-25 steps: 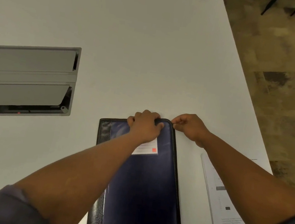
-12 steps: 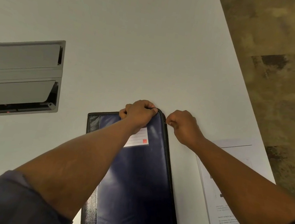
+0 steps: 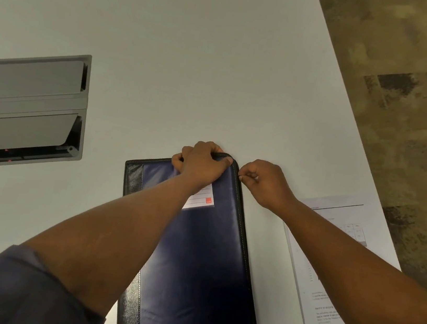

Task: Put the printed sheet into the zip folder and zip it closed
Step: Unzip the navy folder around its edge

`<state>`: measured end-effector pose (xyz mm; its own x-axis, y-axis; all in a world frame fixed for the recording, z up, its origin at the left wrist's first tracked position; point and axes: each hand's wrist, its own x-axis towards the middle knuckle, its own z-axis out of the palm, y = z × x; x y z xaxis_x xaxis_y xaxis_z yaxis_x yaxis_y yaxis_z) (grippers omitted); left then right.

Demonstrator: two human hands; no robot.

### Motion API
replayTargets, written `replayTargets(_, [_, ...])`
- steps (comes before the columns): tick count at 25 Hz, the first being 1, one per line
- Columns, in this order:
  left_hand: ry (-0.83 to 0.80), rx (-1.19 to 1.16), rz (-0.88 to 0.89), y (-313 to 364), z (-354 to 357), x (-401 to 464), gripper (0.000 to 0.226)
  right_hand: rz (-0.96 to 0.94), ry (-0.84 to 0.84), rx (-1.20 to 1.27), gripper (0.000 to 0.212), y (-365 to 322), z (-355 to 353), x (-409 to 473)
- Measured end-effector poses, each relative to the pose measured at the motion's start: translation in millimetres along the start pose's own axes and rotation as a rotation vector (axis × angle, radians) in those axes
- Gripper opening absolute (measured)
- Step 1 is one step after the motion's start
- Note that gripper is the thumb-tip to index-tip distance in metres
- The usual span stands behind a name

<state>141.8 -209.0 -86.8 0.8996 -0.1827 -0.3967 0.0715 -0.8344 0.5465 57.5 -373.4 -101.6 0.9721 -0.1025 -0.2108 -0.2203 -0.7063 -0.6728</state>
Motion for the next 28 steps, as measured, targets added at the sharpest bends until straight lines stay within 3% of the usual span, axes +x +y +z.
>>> replayTargets(2, [0.018, 0.158, 0.08, -1.3, 5.4, -12.3, 0.068, 0.012, 0.009, 0.046, 0.009, -0.5, -2.9, -0.3])
replayTargets(4, [0.077, 0.226, 0.053, 0.1, 15.0, -29.4, 0.106, 0.021, 0.006, 0.095, 0.009, -0.2, -5.6, 0.6])
replayTargets(7, [-0.011, 0.245, -0.112, 3.1, 28.7, -53.2, 0.131, 0.052, -0.016, 0.161, 0.011, -1.1, -5.5, 0.6])
replayTargets(9, [-0.116, 0.229, -0.214, 9.2, 32.7, -59.7, 0.136, 0.079, -0.019, 0.201, 0.011, -0.4, -7.2, -0.7])
replayTargets(12, [-0.141, 0.189, -0.256, 22.2, 29.0, -58.6, 0.132, 0.089, -0.055, 0.245, 0.011, 0.6, -11.3, -0.9])
replayTargets(17, [-0.132, 0.176, -0.24, 27.9, 20.5, -59.4, 0.127, 0.077, -0.048, 0.11, 0.014, -4.9, -7.5, -1.9])
replayTargets(22, [-0.14, 0.152, -0.208, 24.8, 15.7, -58.3, 0.127, -0.106, -0.043, -0.052, 0.024, 0.9, -3.8, -18.9])
replayTargets(28, [-0.147, 0.171, -0.208, 24.5, 17.2, -56.8, 0.124, -0.149, -0.033, -0.025, 0.013, 5.4, 8.0, -70.5])
